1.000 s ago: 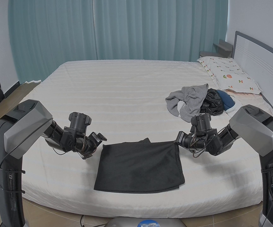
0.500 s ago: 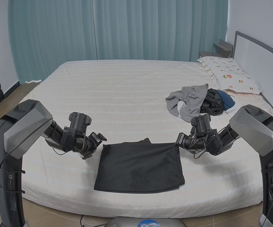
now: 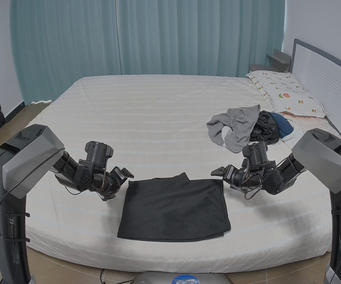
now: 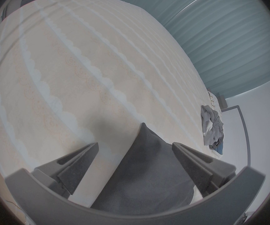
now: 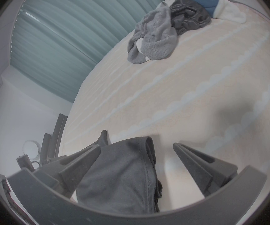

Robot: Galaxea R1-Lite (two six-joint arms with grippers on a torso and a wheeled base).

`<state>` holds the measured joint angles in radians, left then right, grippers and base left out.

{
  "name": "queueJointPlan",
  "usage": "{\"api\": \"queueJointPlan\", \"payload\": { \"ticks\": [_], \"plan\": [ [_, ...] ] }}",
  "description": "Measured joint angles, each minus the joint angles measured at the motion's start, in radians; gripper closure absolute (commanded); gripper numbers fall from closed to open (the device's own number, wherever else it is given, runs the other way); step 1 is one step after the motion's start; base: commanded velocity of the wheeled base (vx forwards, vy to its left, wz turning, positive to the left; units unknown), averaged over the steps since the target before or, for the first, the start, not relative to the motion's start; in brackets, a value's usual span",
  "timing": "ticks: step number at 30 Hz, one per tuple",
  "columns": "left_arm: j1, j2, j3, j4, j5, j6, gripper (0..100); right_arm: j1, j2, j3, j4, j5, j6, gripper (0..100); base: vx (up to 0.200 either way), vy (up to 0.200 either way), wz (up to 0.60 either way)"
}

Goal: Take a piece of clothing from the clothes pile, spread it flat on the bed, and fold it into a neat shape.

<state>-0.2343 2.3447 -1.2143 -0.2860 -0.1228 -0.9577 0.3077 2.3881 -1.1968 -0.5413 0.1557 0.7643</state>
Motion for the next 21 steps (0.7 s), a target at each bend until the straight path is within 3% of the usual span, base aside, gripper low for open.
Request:
{"api": "queueJointPlan", "payload": {
  "ticks": [5,10,15,21],
  "plan": [
    [0.005,-0.019,0.030,-0.009,-0.066,0.030,0,-0.028,-0.054,0.123,-0.084,0.014,0.041,0,0.000,0.000,0.00],
    [0.002,-0.042,0.113,-0.087,-0.117,0.127,0,-0.065,-0.107,0.277,-0.238,0.020,0.102,0,0.000,0.000,0.00],
    [-0.023,-0.050,0.220,-0.230,-0.131,0.228,0,-0.094,-0.133,0.389,-0.422,0.039,0.227,0,0.000,0.000,0.00],
    [-0.071,-0.041,0.271,-0.279,-0.131,0.267,0,-0.128,-0.122,0.453,-0.472,0.091,0.273,0,0.000,0.000,0.00]
  ]
}}
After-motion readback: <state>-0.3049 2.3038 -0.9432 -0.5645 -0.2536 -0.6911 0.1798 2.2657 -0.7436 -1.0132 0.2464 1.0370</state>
